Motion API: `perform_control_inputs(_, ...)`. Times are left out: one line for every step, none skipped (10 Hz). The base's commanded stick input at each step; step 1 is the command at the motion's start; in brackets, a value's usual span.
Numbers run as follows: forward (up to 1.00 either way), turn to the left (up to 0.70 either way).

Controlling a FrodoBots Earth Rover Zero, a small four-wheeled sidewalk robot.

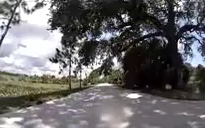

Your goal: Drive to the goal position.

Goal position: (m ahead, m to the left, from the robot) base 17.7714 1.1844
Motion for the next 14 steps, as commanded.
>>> perform_control_inputs(0.7,0.0)
perform_control_inputs(0.7,0.0)
perform_control_inputs(0.7,0.0)
perform_control_inputs(0.7,0.0)
perform_control_inputs(0.7,0.0)
perform_control_inputs(0.7,0.0)
perform_control_inputs(0.7,0.0)
perform_control_inputs(0.7,0.0)
perform_control_inputs(0.7,0.0)
perform_control_inputs(0.7,0.0)
perform_control_inputs(0.7,0.0)
perform_control_inputs(0.7,0.0)
perform_control_inputs(0.7,0.0)
perform_control_inputs(0.7,0.0)
